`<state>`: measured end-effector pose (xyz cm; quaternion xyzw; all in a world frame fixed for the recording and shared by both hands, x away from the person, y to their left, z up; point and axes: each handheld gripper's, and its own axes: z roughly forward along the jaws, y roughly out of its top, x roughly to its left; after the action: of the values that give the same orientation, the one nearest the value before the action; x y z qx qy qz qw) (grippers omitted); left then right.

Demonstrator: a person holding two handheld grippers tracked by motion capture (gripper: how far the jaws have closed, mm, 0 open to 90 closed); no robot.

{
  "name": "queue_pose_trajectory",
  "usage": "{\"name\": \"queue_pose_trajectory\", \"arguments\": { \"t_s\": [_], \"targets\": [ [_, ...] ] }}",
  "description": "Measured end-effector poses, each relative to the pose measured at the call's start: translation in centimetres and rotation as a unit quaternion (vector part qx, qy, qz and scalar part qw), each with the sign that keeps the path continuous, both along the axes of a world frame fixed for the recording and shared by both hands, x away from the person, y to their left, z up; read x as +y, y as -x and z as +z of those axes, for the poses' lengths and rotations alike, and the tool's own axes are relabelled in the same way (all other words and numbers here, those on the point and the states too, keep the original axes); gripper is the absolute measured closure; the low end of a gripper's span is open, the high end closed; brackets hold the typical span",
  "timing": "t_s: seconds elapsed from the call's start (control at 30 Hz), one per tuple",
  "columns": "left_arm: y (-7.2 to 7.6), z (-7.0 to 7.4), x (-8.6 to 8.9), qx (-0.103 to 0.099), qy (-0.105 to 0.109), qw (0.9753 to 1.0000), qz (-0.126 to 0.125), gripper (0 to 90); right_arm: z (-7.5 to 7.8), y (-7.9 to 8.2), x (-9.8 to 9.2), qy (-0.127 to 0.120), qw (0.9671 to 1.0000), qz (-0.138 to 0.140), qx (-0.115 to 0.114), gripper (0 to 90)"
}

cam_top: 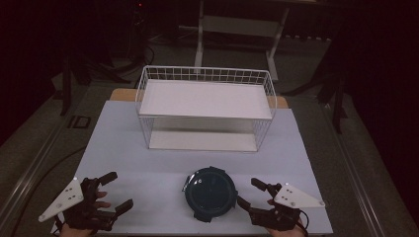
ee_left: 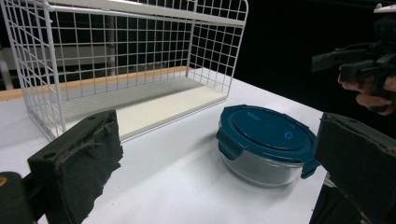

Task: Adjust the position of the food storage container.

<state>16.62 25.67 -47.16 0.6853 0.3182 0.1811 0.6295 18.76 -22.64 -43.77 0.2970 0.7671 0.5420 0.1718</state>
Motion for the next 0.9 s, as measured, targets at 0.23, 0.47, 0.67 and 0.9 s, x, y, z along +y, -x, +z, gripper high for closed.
{"name": "queue_pose_trajectory", "arguments": {
  "t_s": [0.23, 0.47, 0.67, 0.9],
  "targets": [
    [0.0, 0.0, 0.0, -0.001, -0.001, 1.0000, 0.000, 1.1, -1.7, -0.1, 0.5, 0.025, 0.9984, 0.021, 0.046, 56.3],
    [0.0, 0.0, 0.0, -0.001, -0.001, 1.0000, -0.001, 1.1, -3.2, -0.2, 1.1, 0.066, 0.9934, 0.050, 0.079, 75.9],
    [0.0, 0.0, 0.0, -0.001, -0.001, 1.0000, -0.001, 1.1, -3.9, 0.1, 1.1, 0.092, 0.9898, 0.058, 0.092, 90.0],
    [0.0, 0.0, 0.0, -0.001, -0.002, 1.0000, -0.001, 1.0, -4.9, 0.1, 1.1, 0.108, 0.9853, 0.062, 0.116, 90.0]
  ]
}}
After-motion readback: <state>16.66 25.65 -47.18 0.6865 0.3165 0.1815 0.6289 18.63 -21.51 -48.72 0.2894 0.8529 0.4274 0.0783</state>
